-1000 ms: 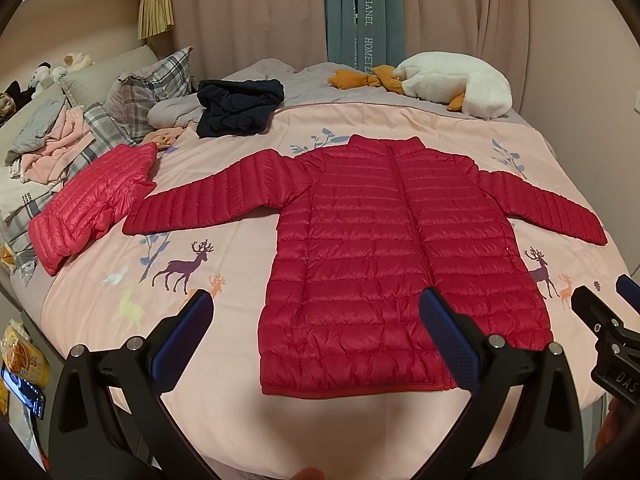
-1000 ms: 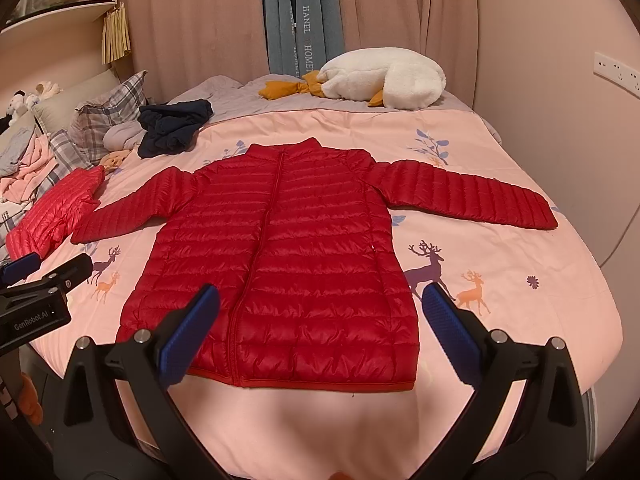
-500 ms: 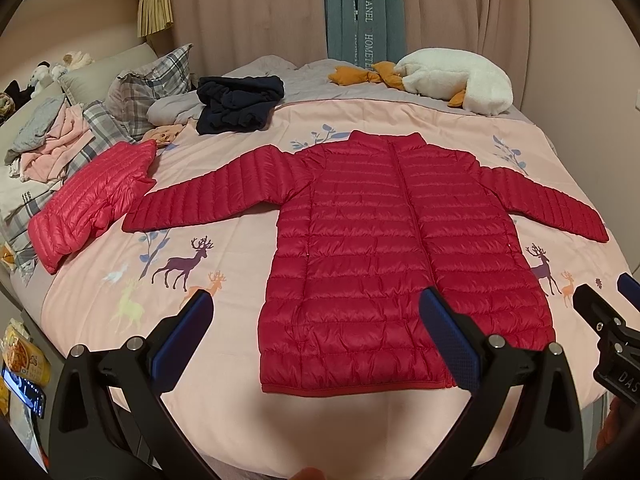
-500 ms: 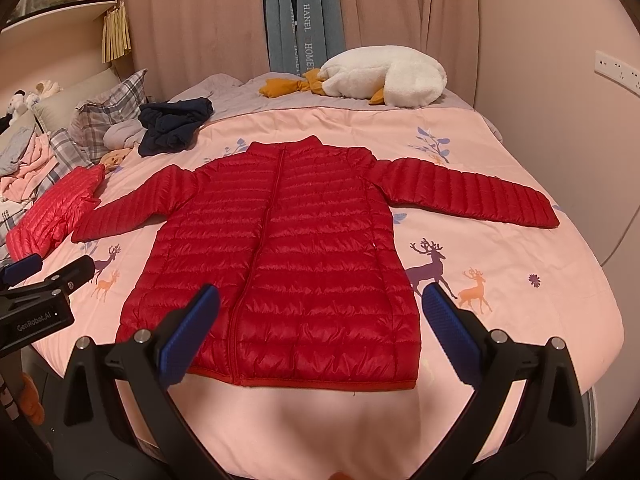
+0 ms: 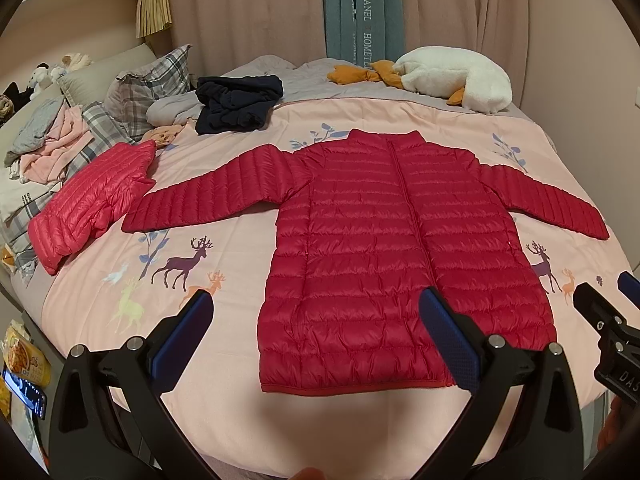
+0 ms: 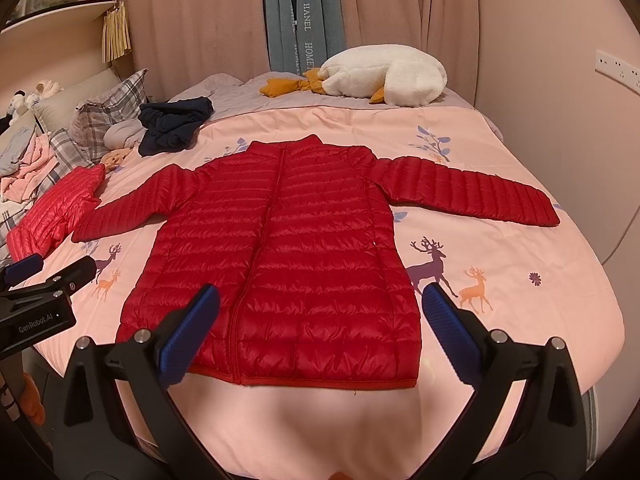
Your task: Fold large clothes
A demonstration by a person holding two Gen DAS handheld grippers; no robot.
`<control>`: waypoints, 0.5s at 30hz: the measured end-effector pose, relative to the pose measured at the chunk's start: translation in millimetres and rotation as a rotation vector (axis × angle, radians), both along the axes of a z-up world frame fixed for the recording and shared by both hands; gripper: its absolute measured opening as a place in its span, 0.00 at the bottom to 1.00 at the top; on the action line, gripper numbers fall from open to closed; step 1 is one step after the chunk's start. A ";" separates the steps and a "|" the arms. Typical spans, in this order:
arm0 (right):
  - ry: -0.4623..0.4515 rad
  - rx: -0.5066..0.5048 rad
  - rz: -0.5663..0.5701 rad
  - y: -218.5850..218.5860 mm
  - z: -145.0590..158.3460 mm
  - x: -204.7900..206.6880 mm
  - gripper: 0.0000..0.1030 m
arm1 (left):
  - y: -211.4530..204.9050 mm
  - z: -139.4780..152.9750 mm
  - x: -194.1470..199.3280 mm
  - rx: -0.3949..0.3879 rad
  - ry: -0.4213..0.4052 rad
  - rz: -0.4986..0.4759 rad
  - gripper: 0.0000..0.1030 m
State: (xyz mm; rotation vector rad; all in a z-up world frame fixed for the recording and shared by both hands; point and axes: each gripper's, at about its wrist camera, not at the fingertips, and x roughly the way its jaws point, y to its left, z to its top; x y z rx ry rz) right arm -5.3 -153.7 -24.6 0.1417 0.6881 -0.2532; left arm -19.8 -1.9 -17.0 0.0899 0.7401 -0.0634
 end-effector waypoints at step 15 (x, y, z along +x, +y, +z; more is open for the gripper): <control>-0.027 0.071 0.026 -2.8 -10.3 -1.4 0.98 | 16.7 -12.2 4.0 -0.210 0.043 -0.065 0.99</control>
